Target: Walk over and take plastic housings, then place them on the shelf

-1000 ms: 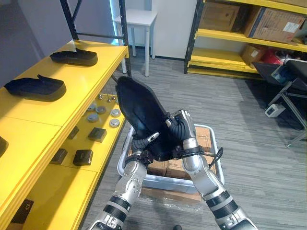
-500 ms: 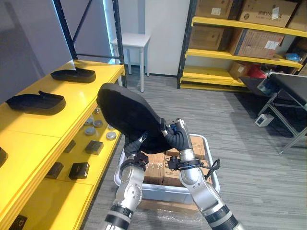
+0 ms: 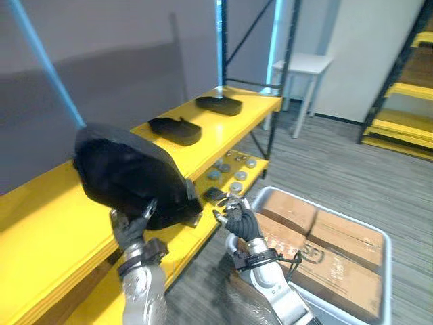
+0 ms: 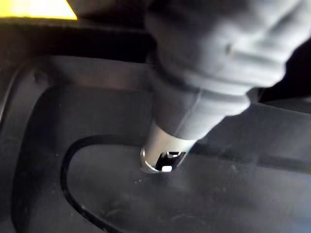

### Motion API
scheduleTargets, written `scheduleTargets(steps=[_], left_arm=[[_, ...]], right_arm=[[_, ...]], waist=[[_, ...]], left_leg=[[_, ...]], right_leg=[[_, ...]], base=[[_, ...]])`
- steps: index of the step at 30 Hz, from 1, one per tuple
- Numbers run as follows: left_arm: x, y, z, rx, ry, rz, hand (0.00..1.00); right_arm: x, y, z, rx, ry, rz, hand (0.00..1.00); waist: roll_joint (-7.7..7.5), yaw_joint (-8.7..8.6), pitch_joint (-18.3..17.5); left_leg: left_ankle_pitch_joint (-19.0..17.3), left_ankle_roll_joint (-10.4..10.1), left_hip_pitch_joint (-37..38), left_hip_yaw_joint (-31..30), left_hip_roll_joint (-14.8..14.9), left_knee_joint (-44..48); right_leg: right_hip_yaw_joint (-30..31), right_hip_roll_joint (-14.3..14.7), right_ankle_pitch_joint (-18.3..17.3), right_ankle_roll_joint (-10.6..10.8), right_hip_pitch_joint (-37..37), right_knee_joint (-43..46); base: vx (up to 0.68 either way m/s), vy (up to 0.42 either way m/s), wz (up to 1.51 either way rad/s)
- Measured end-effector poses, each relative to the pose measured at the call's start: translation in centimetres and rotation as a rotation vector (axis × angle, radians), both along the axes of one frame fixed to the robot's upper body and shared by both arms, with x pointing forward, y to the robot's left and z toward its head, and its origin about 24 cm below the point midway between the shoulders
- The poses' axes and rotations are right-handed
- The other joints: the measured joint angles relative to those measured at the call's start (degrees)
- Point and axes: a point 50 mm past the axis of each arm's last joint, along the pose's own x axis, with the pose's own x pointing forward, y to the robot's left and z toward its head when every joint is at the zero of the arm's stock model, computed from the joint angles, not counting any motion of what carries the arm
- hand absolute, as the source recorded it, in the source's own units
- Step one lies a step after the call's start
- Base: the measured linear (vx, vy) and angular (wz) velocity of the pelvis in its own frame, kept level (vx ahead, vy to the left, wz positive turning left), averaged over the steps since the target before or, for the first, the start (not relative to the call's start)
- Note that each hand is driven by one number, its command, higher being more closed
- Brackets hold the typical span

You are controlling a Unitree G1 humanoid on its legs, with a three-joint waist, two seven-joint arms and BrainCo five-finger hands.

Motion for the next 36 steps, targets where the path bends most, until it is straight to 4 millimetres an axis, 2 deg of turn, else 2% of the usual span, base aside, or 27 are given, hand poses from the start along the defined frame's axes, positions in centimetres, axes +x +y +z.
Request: scheduleTargets(steps=[1,2,3,4,5,6,8,9,11,12,13,15,16,18,22,23,25,26,27,28,29,30,31,32,33,35,36], left_arm=[[-0.1,0.0,0.0,0.036,0.015,0.007,1.00],[-0.2,-0.2,-0.1,0.084,0.039,0.017,1.00],[-0.2,-0.3,0.6,0.137,0.025,0.022,1.00],[-0.3,-0.2,1.0,0.159,0.009,0.030,1.00],[-0.5,-0.1,1.9,0.211,-0.021,0.034,1.00],[-0.6,0.1,2.6,0.241,-0.047,0.036,1.00],[-0.6,0.1,3.2,0.261,-0.075,0.027,1.00],[-0.5,0.0,3.4,0.252,-0.089,0.015,1.00],[-0.2,-0.4,3.6,0.207,-0.112,-0.024,1.00],[-0.1,-0.8,3.8,0.169,-0.134,-0.060,1.00],[-0.1,-0.8,3.8,0.146,-0.145,-0.066,1.00],[-0.4,-1.2,3.7,0.075,-0.157,-0.100,1.00],[-0.6,-1.3,4.1,0.021,-0.200,-0.136,1.00],[-0.6,-1.4,4.5,-0.057,-0.247,-0.178,1.00],[-0.7,-1.2,4.3,-0.203,-0.284,-0.206,1.00],[-0.8,-1.2,4.4,-0.238,-0.300,-0.210,1.00],[-0.7,-1.3,4.4,-0.270,-0.308,-0.216,1.00],[-0.8,-1.4,4.3,-0.280,-0.311,-0.215,1.00],[-0.8,-1.7,4.2,-0.309,-0.312,-0.224,1.00],[-0.7,-1.9,4.2,-0.315,-0.313,-0.234,1.00],[-0.7,-2.3,4.2,-0.319,-0.310,-0.254,1.00],[-0.7,-2.3,4.1,-0.313,-0.308,-0.266,1.00],[-0.8,-2.3,4.1,-0.309,-0.308,-0.264,1.00],[-0.8,-2.0,4.1,-0.301,-0.305,-0.259,1.00],[-0.8,-1.4,3.9,-0.279,-0.291,-0.240,1.00],[-1.0,-0.7,3.6,-0.247,-0.268,-0.223,1.00],[-1.3,-0.5,3.3,-0.222,-0.241,-0.227,1.00]], right_arm=[[0.0,-0.6,-0.2,0.007,0.008,-0.025,0.00],[-0.1,-2.0,-0.9,0.003,0.032,-0.075,0.00],[-0.2,-3.2,-1.4,0.011,0.056,-0.130,0.00],[-0.3,-3.7,-1.6,0.017,0.065,-0.154,0.00],[-0.5,-4.8,-2.0,0.030,0.085,-0.205,0.00],[-0.7,-5.5,-2.4,0.044,0.102,-0.247,0.00],[-1.1,-6.5,-2.9,0.044,0.120,-0.286,0.00],[-1.4,-7.5,-2.9,0.047,0.120,-0.327,0.00],[-2.0,-8.8,-2.7,0.051,0.109,-0.382,0.00],[-2.5,-10.0,-2.6,0.052,0.106,-0.431,0.00],[-2.6,-10.2,-2.8,0.051,0.111,-0.441,0.00],[-2.8,-11.0,-3.0,0.033,0.123,-0.465,0.00],[-2.8,-11.1,-3.0,0.041,0.125,-0.471,0.00],[-3.0,-11.4,-3.2,0.061,0.137,-0.481,0.00],[-3.2,-11.7,-3.4,0.079,0.145,-0.492,0.00],[-3.3,-11.7,-3.4,0.084,0.148,-0.491,0.00],[-3.3,-11.7,-3.5,0.101,0.153,-0.491,0.00],[-3.4,-11.6,-3.7,0.118,0.160,-0.491,0.00],[-3.6,-11.5,-3.8,0.124,0.166,-0.490,0.00],[-3.6,-11.6,-3.9,0.124,0.170,-0.491,0.00],[-3.8,-11.7,-4.0,0.133,0.179,-0.491,0.00],[-3.8,-11.7,-4.1,0.150,0.180,-0.486,0.00],[-3.7,-11.7,-4.0,0.157,0.178,-0.484,0.00],[-3.7,-11.7,-3.8,0.176,0.161,-0.481,0.00],[-3.7,-11.2,-3.6,0.227,0.152,-0.471,0.00],[-3.4,-10.3,-3.6,0.258,0.153,-0.434,0.00],[-3.3,-9.5,-3.6,0.255,0.164,-0.375,0.00]], waist=[[0.06,0.04,0.03],[0.46,0.09,0.14],[-0.07,-0.30,0.73],[-0.39,-0.90,1.18],[-0.56,-2.32,1.39],[-0.51,-3.24,1.51],[-0.54,-3.56,1.86],[-0.53,-3.94,1.99],[-0.68,-4.26,2.13],[-1.95,-4.38,2.51],[-2.40,-4.51,2.98],[-0.53,-3.98,3.01],[0.61,-3.49,2.77],[0.58,-3.67,2.87],[0.89,-3.48,3.14],[0.91,-3.22,3.22],[0.99,-3.72,3.39],[0.66,-3.86,3.73],[0.81,-4.36,4.13],[1.16,-4.70,4.46],[1.62,-5.15,4.72],[1.96,-5.47,4.67],[2.12,-5.31,4.68],[1.75,-5.38,5.05],[0.76,-5.51,5.66],[0.23,-4.93,6.70],[0.20,-4.25,6.73]], left_leg=[[-0.48,0.31,0.31,-0.82,-0.91,0.08],[-1.09,0.84,1.35,-3.00,-2.56,-0.18],[-1.50,1.19,3.00,-5.38,-3.95,-0.59],[-1.90,1.75,3.86,-6.85,-4.53,-0.88],[-2.15,2.17,4.59,-10.19,-4.82,-1.73],[-1.95,2.47,5.27,-13.36,-4.94,-2.77],[-1.71,2.79,6.52,-16.43,-5.36,-3.88],[-1.67,2.74,6.87,-19.41,-6.04,-4.34],[-1.38,1.92,6.38,-22.67,-6.73,-4.10],[-1.59,0.59,6.27,-25.68,-7.98,-3.67],[-2.20,-0.42,6.40,-27.11,-8.52,-3.35],[-2.82,-1.60,5.80,-27.72,-6.25,-2.70],[-3.34,-2.44,5.16,-28.26,-4.20,-2.39],[-3.70,-3.67,5.00,-30.07,-2.50,-2.47],[-3.26,-4.47,4.08,-32.40,-2.45,-2.78],[-2.69,-4.72,2.93,-32.93,-2.64,-3.18],[-0.28,-3.19,0.81,-27.90,-2.89,-4.62],[-1.03,-1.02,0.40,-20.00,-1.47,-4.32],[-1.97,-0.72,-0.25,-11.00,1.48,-1.91],[-1.92,-0.60,-0.48,-9.15,2.67,-0.75],[-1.18,0.37,-1.39,-7.89,4.93,0.86],[-0.47,-1.01,-2.84,-8.18,5.50,3.01],[-1.02,-1.99,-3.37,-8.42,4.67,4.12],[-1.58,-1.82,-4.08,-9.46,3.11,5.54],[-3.14,-0.49,-5.70,-11.04,1.42,8.09],[-6.51,-0.14,-6.71,-12.16,1.37,13.09],[-10.14,-0.09,-7.84,-12.68,1.60,18.24]], right_leg=[[-0.47,-2.02,-1.53,0.37,-0.56,4.69],[-1.29,-6.73,-2.99,-0.15,-2.83,16.78],[1.22,-11.06,-1.86,-2.04,-5.59,29.06],[4.09,-12.32,-0.25,-4.36,-7.48,34.18],[11.18,-11.65,-2.30,-4.57,-10.93,41.70],[15.55,-8.57,-7.00,-4.39,-13.29,44.25],[18.99,-4.53,-10.71,-3.82,-14.31,39.66],[23.29,-0.81,-11.56,-3.35,-15.03,30.83],[29.53,2.65,-11.30,-3.13,-15.23,21.22],[31.99,3.71,-6.30,-3.74,-14.81,13.70],[31.45,3.12,-4.65,-1.94,-14.45,13.35],[29.24,5.20,-4.35,-2.49,-12.42,10.38],[28.04,7.38,-3.44,-3.70,-10.96,7.24],[25.63,9.44,-2.81,-4.61,-8.64,4.19],[22.27,9.88,-2.77,-4.68,-7.07,2.45],[20.55,9.60,-2.78,-4.68,-7.01,1.92],[16.79,8.28,-2.80,-4.71,-6.93,1.79],[14.42,7.07,-2.79,-4.71,-6.70,1.92],[12.40,5.94,-2.80,-4.71,-5.61,1.93],[11.26,5.46,-2.80,-4.71,-4.87,2.02],[9.28,4.76,-2.83,-4.67,-3.75,2.21],[7.94,3.31,-2.97,-4.43,-3.01,2.43],[7.63,2.29,-2.97,-4.40,-3.05,2.84],[6.74,0.94,-3.00,-4.12,-2.98,3.29],[6.80,-0.69,-2.67,-3.68,-2.57,3.37],[6.79,-1.25,-1.47,-1.47,-1.05,3.04],[6.81,-1.78,-2.22,-0.38,0.19,3.09]], base=[[0.30,0.247,1.01],[0.23,0.244,1.04],[0.19,0.278,1.07],[0.17,0.194,1.24],[0.22,0.102,1.34],[0.19,-0.020,1.36],[0.21,-0.086,1.13],[0.20,-0.120,1.16],[0.21,-0.199,1.25],[0.26,-0.304,1.28],[0.21,-0.266,0.99],[0.18,-0.198,0.36],[0.19,-0.177,0.16],[0.19,-0.180,0.26],[0.12,-0.071,0.49],[0.04,0.008,0.74],[0.01,0.046,1.01],[0.03,0.074,1.23],[0.06,0.081,1.25],[0.11,0.093,1.29],[0.12,0.174,1.14],[0.12,0.224,0.95],[0.14,0.336,0.68],[0.14,0.439,0.59],[0.13,0.422,0.58],[0.03,0.268,0.29],[-0.03,0.218,0.03]])
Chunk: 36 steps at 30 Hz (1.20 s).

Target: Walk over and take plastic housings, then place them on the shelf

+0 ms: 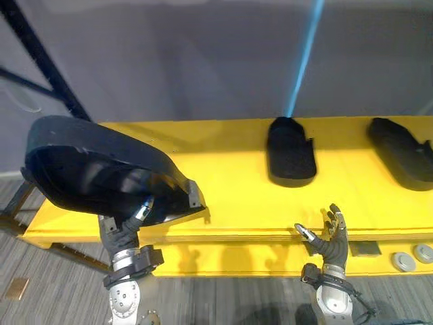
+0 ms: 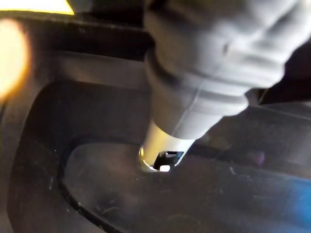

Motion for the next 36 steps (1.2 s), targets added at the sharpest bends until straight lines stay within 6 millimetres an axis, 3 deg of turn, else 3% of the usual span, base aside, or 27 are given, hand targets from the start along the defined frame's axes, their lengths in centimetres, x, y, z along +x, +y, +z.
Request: scheduleTargets(steps=[2,3,5,6,7,9,12,13,14,19,22,23,25,28,30,31,32,33,35,36], left_arm=[[-0.2,-0.1,-0.2,0.020,0.013,-0.015,1.00],[0.0,-0.5,-0.2,0.047,0.016,-0.045,1.00],[0.2,-1.0,0.0,0.085,0.014,-0.090,1.00],[0.3,-1.1,0.1,0.113,0.012,-0.117,1.00],[0.5,-1.3,0.2,0.125,0.010,-0.133,1.00],[1.8,-1.9,0.6,0.171,-0.007,-0.195,1.00],[3.0,-2.8,0.4,0.167,-0.008,-0.250,1.00],[3.1,-2.9,0.4,0.164,-0.004,-0.256,1.00],[3.4,-3.0,0.2,0.139,0.003,-0.268,1.00],[3.6,-3.4,-0.9,0.008,0.036,-0.304,1.00],[3.2,-3.5,-1.8,-0.105,0.061,-0.308,1.00],[3.0,-3.2,-2.2,-0.126,0.072,-0.292,1.00],[2.7,-2.5,-2.5,-0.138,0.084,-0.254,1.00],[2.9,-1.2,-4.1,-0.134,0.152,-0.203,1.00],[2.9,-0.6,-4.7,-0.127,0.193,-0.180,1.00],[2.9,-0.4,-5.0,-0.119,0.214,-0.181,1.00],[2.9,-0.1,-4.9,-0.104,0.219,-0.178,1.00],[2.9,1.0,-5.0,-0.059,0.246,-0.166,1.00],[2.9,2.8,-4.3,0.013,0.255,-0.147,1.00],[2.8,3.9,-3.8,0.055,0.256,-0.129,1.00]], right_arm=[[0.2,0.7,0.2,0.010,-0.016,0.031,0.00],[0.3,0.6,0.4,0.007,-0.030,0.027,0.00],[0.3,0.5,0.4,-0.001,-0.030,0.034,0.00],[0.5,0.8,0.4,-0.003,-0.030,0.051,0.00],[0.6,1.0,0.3,-0.005,-0.024,0.062,0.00],[0.2,1.2,-0.4,-0.002,0.007,0.080,0.00],[-0.6,1.3,-1.2,-0.005,0.045,0.105,0.00],[-0.7,1.4,-1.2,-0.003,0.048,0.107,0.00],[-0.8,1.6,-1.2,-0.005,0.048,0.120,0.00],[-1.2,1.7,-1.7,-0.012,0.076,0.144,0.00],[-1.5,2.2,-2.2,-0.048,0.104,0.213,0.00],[-1.5,2.4,-2.2,-0.062,0.106,0.242,0.00],[-1.3,2.5,-2.1,-0.090,0.105,0.278,0.00],[-1.3,1.7,-2.2,-0.101,0.111,0.259,0.00],[-1.6,0.6,-2.1,-0.126,0.110,0.224,0.00],[-2.2,-0.9,-1.8,-0.160,0.107,0.173,0.00],[-2.2,-1.2,-1.9,-0.161,0.110,0.159,0.00],[-2.3,-0.8,-2.1,-0.138,0.116,0.153,0.00],[-2.6,0.5,-2.9,-0.113,0.151,0.170,0.00],[-2.5,1.2,-3.0,-0.108,0.154,0.182,0.00]], waist=[[-0.12,0.61,0.03],[-0.12,0.34,-0.04],[-0.08,0.12,-0.27],[-0.14,0.21,-0.42],[-0.04,0.14,-0.47],[0.19,-1.60,-0.51],[0.19,-3.28,-0.75],[0.14,-3.43,-0.89],[0.40,-4.07,-1.01],[0.41,-3.35,-1.53],[0.47,-2.93,-1.49],[0.55,-2.38,-1.49],[0.79,-1.38,-1.64],[1.28,-2.60,-1.96],[3.46,-3.94,-3.39],[6.59,-4.27,-5.31],[7.00,-4.41,-5.78],[4.32,-4.51,-6.09],[1.43,-4.54,-6.70],[0.72,-4.23,-6.85]], left_leg=[[-3.13,0.20,-1.11,0.50,-0.48,3.85],[-4.90,0.53,-1.61,1.14,-1.96,4.89],[-5.50,1.30,-1.16,2.61,-3.41,3.46],[-4.85,2.29,0.22,4.11,-4.36,0.43],[-4.14,3.13,1.04,4.74,-4.58,-1.35],[-0.93,4.52,4.62,3.78,-5.66,-8.21],[1.52,4.61,8.73,3.54,-6.27,-12.49],[1.52,4.61,9.02,3.54,-6.27,-12.53],[1.52,4.61,9.43,3.36,-6.10,-12.61],[1.88,3.03,11.77,3.58,-4.54,-14.09],[0.54,1.13,10.89,0.58,-2.60,-6.83],[0.57,1.12,8.97,-4.69,-3.17,-1.92],[-0.89,-1.12,5.90,-11.89,-3.49,3.61],[-1.76,-3.05,5.03,-10.34,2.22,1.51],[-0.19,-3.32,5.08,-8.41,5.61,-4.36],[3.66,-2.80,5.52,-7.53,6.90,-8.74],[3.93,-8.93,6.41,-7.44,6.61,-10.33],[4.35,-7.68,8.45,-6.13,3.11,-12.22],[5.49,-5.95,9.81,-5.36,-0.73,-15.05],[5.82,-5.41,9.95,-4.52,-1.88,-16.10]], right_leg=[[0.12,-1.58,-1.61,1.58,0.47,0.09],[0.43,-3.68,-2.18,1.36,-0.37,1.40],[2.00,-5.93,-1.30,-0.89,-3.40,5.44],[3.09,-7.40,-0.37,-4.77,-7.10,9.71],[4.24,-7.32,-1.19,-5.77,-8.73,11.67],[14.02,0.52,-5.76,-2.03,-11.31,13.79],[16.95,8.58,-6.99,-2.24,-11.76,9.41],[17.18,9.39,-6.63,-2.74,-11.73,7.37],[17.44,10.60,-4.50,-4.82,-11.01,4.24],[19.05,13.26,-2.15,-5.43,-7.07,-1.40],[20.85,14.35,-2.10,-5.52,-5.38,-1.50],[22.40,14.08,-2.07,-5.57,-5.09,-1.56],[25.09,12.87,-2.03,-5.76,-5.29,-1.96],[24.50,9.53,-2.19,-5.50,-4.64,-2.01],[22.68,8.58,-2.51,-3.62,-4.74,-2.02],[21.69,8.87,-2.94,-1.46,-5.02,-2.00],[21.71,8.46,-2.98,-0.23,-4.84,-1.90],[21.66,5.14,-2.82,-0.41,-4.32,-1.49],[21.67,1.63,-2.70,-0.44,-4.40,-1.12],[21.87,0.65,-1.35,-0.16,-5.62,-0.97]], base=[[-0.03,0.238,-0.06],[-0.01,0.332,-0.07],[0.02,0.305,-0.26],[0.02,0.196,-0.46],[0.03,0.178,-0.41],[0.06,0.075,0.07],[0.13,-0.009,0.19],[0.13,-0.043,-0.04],[0.13,-0.067,-0.12],[0.14,-0.125,-0.21],[0.06,-0.092,-0.32],[0.03,0.002,-0.59],[0.02,0.079,-0.66],[0.00,0.126,-0.04],[0.02,0.278,0.33],[0.06,0.428,0.34],[0.09,0.552,0.21],[0.08,0.366,0.02],[0.05,0.322,0.08],[0.01,0.243,0.00]])
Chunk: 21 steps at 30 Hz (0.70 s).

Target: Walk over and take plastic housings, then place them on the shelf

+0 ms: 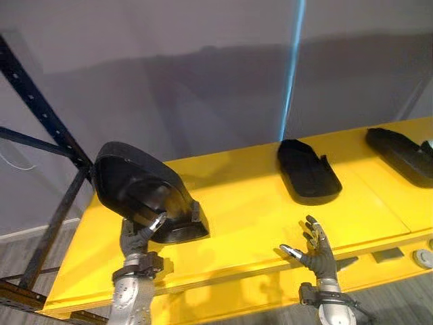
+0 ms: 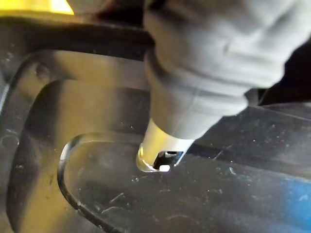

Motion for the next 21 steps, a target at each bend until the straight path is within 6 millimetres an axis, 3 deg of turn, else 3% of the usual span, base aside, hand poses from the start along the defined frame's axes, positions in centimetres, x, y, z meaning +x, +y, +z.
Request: scheduleTargets(steps=[3,8,11,21], left_arm=[[-0.1,1.9,0.6,0.029,0.009,0.023,1.00],[1.9,3.2,1.7,0.059,0.042,-0.055,1.00],[3.3,3.6,3.1,0.087,0.039,-0.108,1.00],[4.4,5.1,5.8,0.025,-0.045,-0.091,1.00]], right_arm=[[0.4,1.5,0.2,0.014,-0.010,0.060,0.00],[0.9,3.1,1.3,-0.018,-0.063,0.186,0.00],[1.0,3.4,2.2,-0.038,-0.113,0.232,0.00],[0.9,3.6,5.0,-0.058,-0.272,0.267,0.00]], waist=[[0.02,1.09,0.06],[0.24,0.07,1.79],[0.37,-0.43,3.46],[0.62,-1.10,7.61]], left_leg=[[0.37,0.31,-0.04,2.14,-0.19,-1.13],[5.15,-0.67,0.26,2.93,1.05,-7.84],[8.46,-1.13,0.15,2.81,1.71,-12.36],[11.20,-0.86,-4.07,3.04,1.66,-15.23]], right_leg=[[0.18,0.03,1.05,0.62,-1.87,0.06],[-0.10,2.20,1.69,1.93,-4.33,-1.32],[-0.25,3.57,1.98,1.58,-6.47,-1.05],[0.11,4.03,2.96,1.53,-12.31,-0.76]], base=[[-0.01,0.099,-0.32],[-0.05,-0.047,-0.12],[-0.06,-0.049,0.01],[-0.01,-0.004,-0.01]])
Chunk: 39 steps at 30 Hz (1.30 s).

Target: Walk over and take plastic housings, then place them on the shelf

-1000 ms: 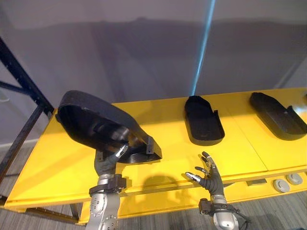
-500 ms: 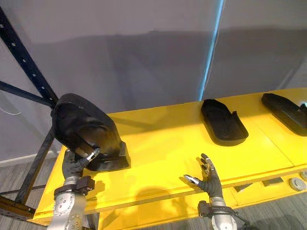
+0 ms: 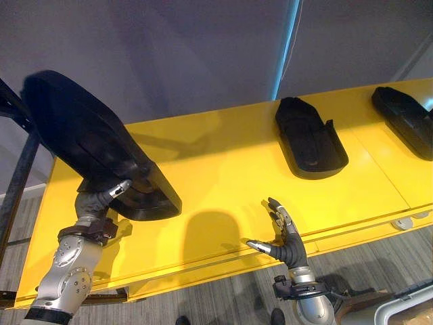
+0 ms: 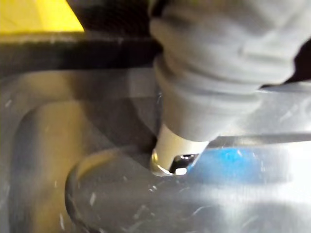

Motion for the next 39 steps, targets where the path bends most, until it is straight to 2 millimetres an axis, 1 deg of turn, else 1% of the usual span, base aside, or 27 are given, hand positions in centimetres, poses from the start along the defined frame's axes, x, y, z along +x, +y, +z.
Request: scheduleTargets(steps=[1,3,4,6,10,13,18,19,21,22,25,27,32,35,37,39], left_arm=[[0.1,0.1,0.0,-0.001,0.001,0.005,1.00],[0.2,0.7,-0.5,-0.009,0.032,0.051,1.00],[0.2,0.9,-0.7,-0.010,0.044,0.060,1.00],[0.5,0.9,0.1,0.017,0.016,0.071,1.00],[0.7,0.8,0.5,0.075,0.009,0.072,1.00],[0.8,0.9,1.2,0.179,0.012,0.055,1.00],[0.8,1.7,2.3,0.405,0.040,0.034,1.00],[0.7,2.0,2.8,0.475,0.052,0.027,1.00],[0.7,2.3,3.4,0.554,0.061,0.016,1.00],[0.6,2.6,3.9,0.612,0.066,0.007,0.00],[0.6,3.2,5.1,0.692,0.063,0.019,0.00],[0.6,3.3,5.4,0.717,0.065,0.015,0.00],[0.8,3.5,5.6,0.692,0.057,0.025,0.00],[1.0,4.1,5.0,0.613,0.082,0.075,0.00],[1.1,3.9,4.2,0.537,0.088,0.083,0.00],[1.3,3.2,2.5,0.400,0.099,0.086,0.00]], right_arm=[[0.0,0.0,0.1,0.000,-0.005,0.001,0.00],[0.3,0.5,0.7,0.011,-0.039,0.014,0.00],[0.3,0.6,0.9,0.015,-0.049,0.018,0.00],[0.3,0.7,1.5,0.022,-0.083,0.019,0.00],[0.6,0.8,1.8,0.020,-0.101,0.025,0.00],[0.7,0.9,2.2,0.022,-0.121,0.031,0.00],[0.7,1.0,2.5,0.024,-0.148,0.048,0.00],[0.6,1.0,2.7,0.025,-0.154,0.057,0.00],[0.6,1.0,2.8,0.023,-0.160,0.066,0.00],[0.6,1.0,2.8,0.022,-0.165,0.071,0.00],[0.6,1.0,2.8,0.017,-0.166,0.078,0.00],[0.5,1.0,2.9,0.016,-0.170,0.086,0.00],[0.5,1.1,2.6,0.007,-0.156,0.102,0.00],[0.4,1.2,2.4,0.008,-0.148,0.105,0.00],[0.4,1.1,2.4,0.009,-0.147,0.101,0.00],[0.4,1.2,2.2,0.010,-0.140,0.095,0.00]], waist=[[-0.04,-0.04,0.20],[0.08,-0.91,0.86],[0.08,-1.07,1.04],[0.18,-1.03,2.34],[0.34,-1.03,2.73],[0.63,-1.05,3.34],[1.10,-0.87,4.22],[1.34,-0.88,4.40],[1.57,-0.93,4.64],[1.76,-0.93,4.77],[2.40,-0.70,5.26],[2.78,-0.68,5.46],[3.08,-0.55,5.68],[3.08,-0.62,5.67],[2.86,-0.52,5.56],[2.86,-0.47,5.55]], left_leg=[[0.05,0.02,-0.02,0.01,0.00,-0.10],[0.54,0.10,-1.50,0.02,0.02,-0.15],[0.66,0.13,-1.89,0.03,0.06,-0.15],[1.02,0.19,-2.60,-0.05,0.20,-0.16],[1.21,0.26,-3.19,0.20,0.22,-0.16],[1.46,0.38,-3.63,0.24,0.22,-0.17],[1.52,0.41,-3.59,0.81,0.22,-0.17],[1.55,0.40,-3.55,1.02,0.23,-0.17],[1.55,0.40,-3.45,1.15,0.23,-0.17],[1.55,0.40,-3.35,1.26,0.23,-0.16],[1.56,0.40,-2.52,1.46,0.25,-0.16],[1.57,0.39,-2.49,1.46,0.31,-0.16],[1.57,0.38,-1.56,1.43,0.35,-0.17],[1.63,0.41,-1.52,1.43,0.35,-0.17],[1.68,0.45,-1.48,1.37,0.35,-0.17],[1.69,0.45,-1.05,1.34,0.35,-0.18]], right_leg=[[0.01,0.01,0.04,-0.03,-0.08,0.00],[0.07,0.08,0.50,-0.17,-1.67,-0.06],[0.10,0.13,0.67,-0.22,-2.06,-0.11],[0.11,0.34,1.23,-0.38,-2.47,-0.53],[0.39,0.37,1.60,-0.36,-3.31,-0.54],[0.56,0.43,2.02,-0.41,-3.66,-0.78],[1.23,0.52,2.50,-0.45,-3.89,-1.24],[1.37,0.56,2.68,-0.46,-3.88,-1.50],[1.49,0.56,2.70,-0.45,-3.88,-1.49],[1.55,0.56,2.70,-0.45,-3.85,-1.49],[1.60,0.55,2.70,-0.45,-3.16,-1.49],[1.59,0.60,2.72,-0.47,-3.15,-1.47],[1.53,0.62,2.72,-0.49,-2.12,-1.51],[1.56,0.63,2.77,-0.53,-2.09,-1.48],[1.54,0.64,2.78,-0.55,-2.01,-1.48],[1.51,0.65,2.78,-0.55,-1.52,-1.51]], base=[[-0.04,-0.009,-0.02],[-0.05,-0.004,-0.02],[-0.03,-0.006,-0.01],[-0.03,-0.008,0.01],[-0.03,-0.003,-0.04],[0.00,0.000,0.00],[-0.01,0.003,-0.06],[0.00,0.001,-0.06],[0.00,0.002,-0.04],[0.00,0.003,-0.03],[0.00,0.000,0.00],[0.00,0.000,0.00],[0.00,0.000,0.00],[-0.02,0.013,0.00],[0.00,0.000,0.00],[0.00,0.000,0.00]])
